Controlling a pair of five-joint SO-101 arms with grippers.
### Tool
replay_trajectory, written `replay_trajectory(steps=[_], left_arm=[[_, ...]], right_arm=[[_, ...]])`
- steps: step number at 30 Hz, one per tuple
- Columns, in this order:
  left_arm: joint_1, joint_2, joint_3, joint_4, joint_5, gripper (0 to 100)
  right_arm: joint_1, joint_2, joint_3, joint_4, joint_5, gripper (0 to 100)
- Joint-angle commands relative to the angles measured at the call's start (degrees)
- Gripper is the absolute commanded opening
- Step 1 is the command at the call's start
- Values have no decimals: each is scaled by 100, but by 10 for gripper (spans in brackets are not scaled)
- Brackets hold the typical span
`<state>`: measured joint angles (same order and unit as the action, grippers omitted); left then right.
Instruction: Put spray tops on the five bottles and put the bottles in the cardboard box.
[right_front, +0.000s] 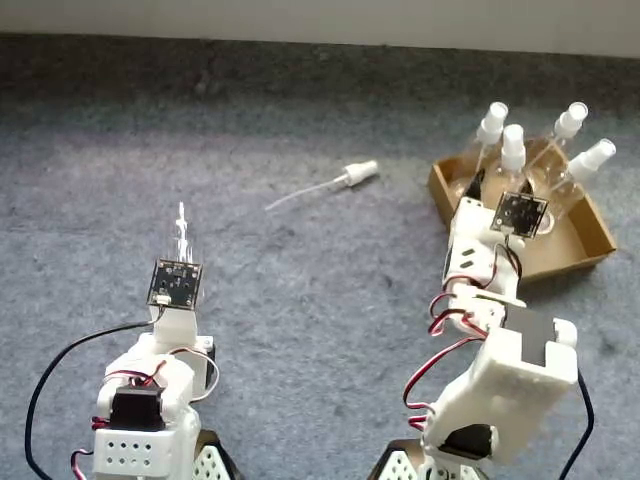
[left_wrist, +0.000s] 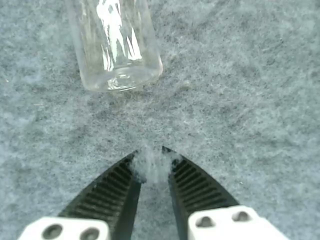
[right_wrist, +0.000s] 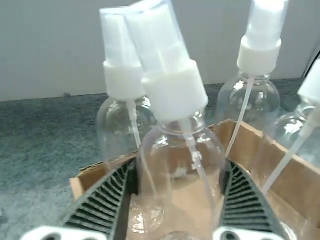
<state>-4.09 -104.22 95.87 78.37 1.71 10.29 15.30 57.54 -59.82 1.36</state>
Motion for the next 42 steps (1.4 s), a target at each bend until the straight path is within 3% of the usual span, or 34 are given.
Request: replay_trajectory(steps=[1, 5, 12, 21, 36, 42], left_arm=[[92, -48, 127, -88, -9, 7], [92, -48, 127, -88, -9, 7], [92, -48, 127, -105, -9, 7], [92, -48, 127, -105, -9, 7], [92, -48, 127, -105, -9, 7], [84, -48, 127, -114, -9, 6]], right_arm=[[-119, -22, -180, -92, 70, 192], [-119, -57, -40, -92, 79, 193], [-110, -57, 180, -110, 70, 296], [-119, -145, 409, -110, 79, 299], [-119, -2220, 2018, -48, 220, 299], [-92, -3380, 2457, 1648, 686, 298]])
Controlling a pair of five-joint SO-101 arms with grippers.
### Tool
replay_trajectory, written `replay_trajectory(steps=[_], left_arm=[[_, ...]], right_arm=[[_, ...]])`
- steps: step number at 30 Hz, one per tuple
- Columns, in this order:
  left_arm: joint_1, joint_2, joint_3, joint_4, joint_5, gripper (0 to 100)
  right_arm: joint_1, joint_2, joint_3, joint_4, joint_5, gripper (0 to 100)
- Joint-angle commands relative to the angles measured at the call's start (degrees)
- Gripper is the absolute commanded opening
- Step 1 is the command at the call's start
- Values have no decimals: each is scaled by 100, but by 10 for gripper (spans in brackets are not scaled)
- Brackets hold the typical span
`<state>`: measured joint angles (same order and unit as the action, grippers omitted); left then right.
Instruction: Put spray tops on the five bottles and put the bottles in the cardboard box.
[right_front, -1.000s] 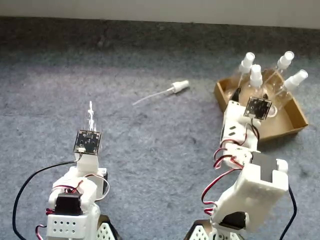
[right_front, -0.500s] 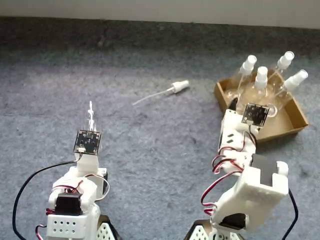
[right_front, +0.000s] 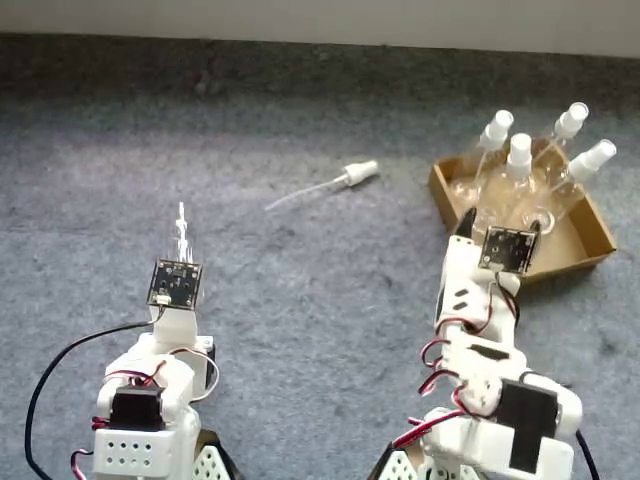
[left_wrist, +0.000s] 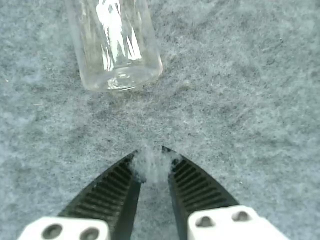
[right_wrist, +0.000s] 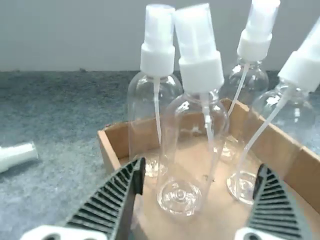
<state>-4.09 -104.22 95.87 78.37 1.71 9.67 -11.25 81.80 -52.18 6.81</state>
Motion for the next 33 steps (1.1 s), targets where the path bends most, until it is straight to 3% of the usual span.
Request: replay_trajectory(steps=[1, 7, 15, 26, 33], left_arm=[[84, -48, 127, -114, -9, 6], [66, -48, 127, -97, -9, 6], [48, -48, 127, -79, -18, 5], [-1244, -57, -541, -79, -18, 5], [-2264, -57, -963, -79, -9, 5]], right_arm=[[-22, -998, 22, 1244, 132, 298], [-57, -2914, -40, 3899, 167, 297], [-418, -4541, -1446, 7503, 132, 297], [-1736, -4549, -3266, 10000, 123, 297], [-2607, -4549, -3943, 10862, -18, 297]])
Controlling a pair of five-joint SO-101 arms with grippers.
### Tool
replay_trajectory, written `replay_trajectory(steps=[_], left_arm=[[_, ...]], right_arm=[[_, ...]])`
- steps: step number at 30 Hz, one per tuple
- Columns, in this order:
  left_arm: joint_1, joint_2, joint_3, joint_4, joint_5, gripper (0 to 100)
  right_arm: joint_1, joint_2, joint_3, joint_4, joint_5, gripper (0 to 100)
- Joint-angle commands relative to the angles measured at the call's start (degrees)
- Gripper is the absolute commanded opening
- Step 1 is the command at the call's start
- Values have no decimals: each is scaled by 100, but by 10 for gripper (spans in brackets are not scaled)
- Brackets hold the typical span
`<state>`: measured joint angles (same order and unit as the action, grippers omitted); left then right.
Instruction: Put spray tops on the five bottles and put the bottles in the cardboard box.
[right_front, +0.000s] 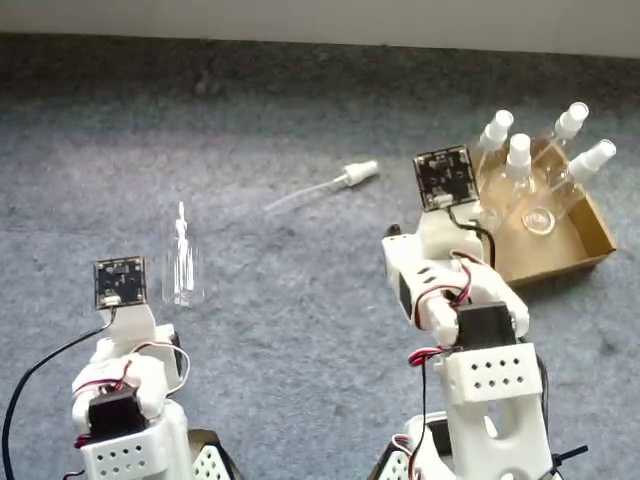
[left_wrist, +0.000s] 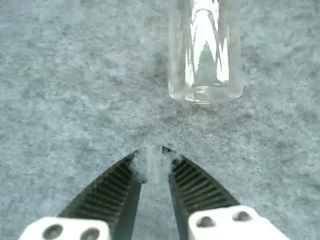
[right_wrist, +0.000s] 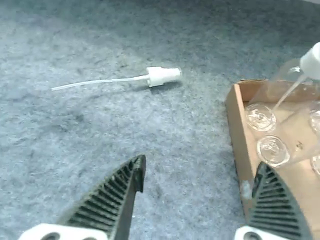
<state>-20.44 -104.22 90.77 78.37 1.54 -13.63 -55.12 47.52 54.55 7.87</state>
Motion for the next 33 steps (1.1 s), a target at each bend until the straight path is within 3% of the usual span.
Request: replay_trajectory(steps=[1, 8, 14, 17, 20, 33], left_arm=[[-787, -57, -453, -79, 9, 5], [-1947, -57, -57, -70, 0, 7], [-2888, -57, 75, -70, 0, 7], [-3266, -57, 84, -70, -396, 7], [-3301, -57, 154, -70, -730, 6], [-3169, -57, 356, -105, -747, 6]], right_arm=[[-330, -154, -593, 251, -273, 297], [-796, 119, -1095, 620, -501, 297], [-1305, 1789, -2281, 1042, -1231, 297], [-1666, 2774, -3178, 1429, -1547, 297], [-2070, 3776, -4101, 1754, -1714, 297], [-3468, 7582, -7705, 1895, -2207, 297]])
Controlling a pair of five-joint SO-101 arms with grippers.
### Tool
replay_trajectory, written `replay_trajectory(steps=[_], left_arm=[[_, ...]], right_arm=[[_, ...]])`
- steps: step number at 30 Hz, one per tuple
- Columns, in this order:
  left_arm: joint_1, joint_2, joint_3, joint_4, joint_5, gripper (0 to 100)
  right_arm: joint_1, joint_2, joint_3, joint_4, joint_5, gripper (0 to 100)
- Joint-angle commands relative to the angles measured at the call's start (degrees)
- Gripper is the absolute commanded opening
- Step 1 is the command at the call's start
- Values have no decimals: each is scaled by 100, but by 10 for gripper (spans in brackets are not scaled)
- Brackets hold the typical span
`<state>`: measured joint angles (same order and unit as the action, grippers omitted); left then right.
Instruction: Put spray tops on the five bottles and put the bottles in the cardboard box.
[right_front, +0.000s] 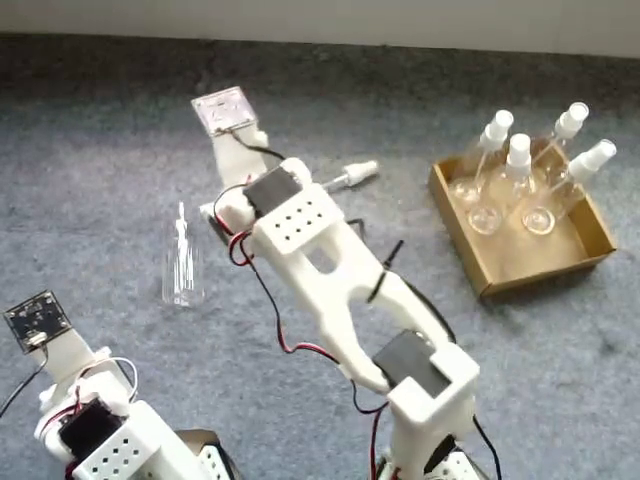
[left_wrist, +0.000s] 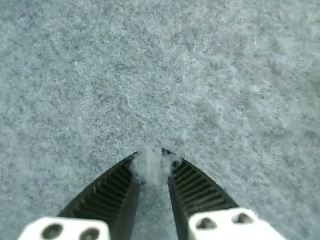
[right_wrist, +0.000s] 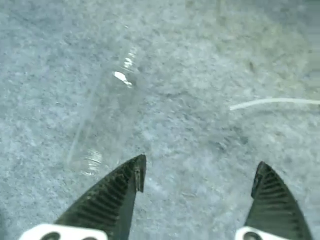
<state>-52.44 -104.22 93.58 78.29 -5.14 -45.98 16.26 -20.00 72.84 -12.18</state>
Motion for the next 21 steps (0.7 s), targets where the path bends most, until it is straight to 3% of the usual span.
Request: replay_trajectory(steps=[1, 9, 15, 21], left_arm=[[31, -57, 75, -97, -79, 6], [48, -57, 119, -105, -88, 5], [497, -57, 242, -105, -88, 5], [541, -57, 242, -105, -88, 5]], right_arm=[[-286, 708, -1182, 127, -316, 298], [-585, 2475, -3538, 558, -457, 300], [-866, 3459, -4910, 532, -484, 301], [-901, 4470, -5947, 523, -782, 405]])
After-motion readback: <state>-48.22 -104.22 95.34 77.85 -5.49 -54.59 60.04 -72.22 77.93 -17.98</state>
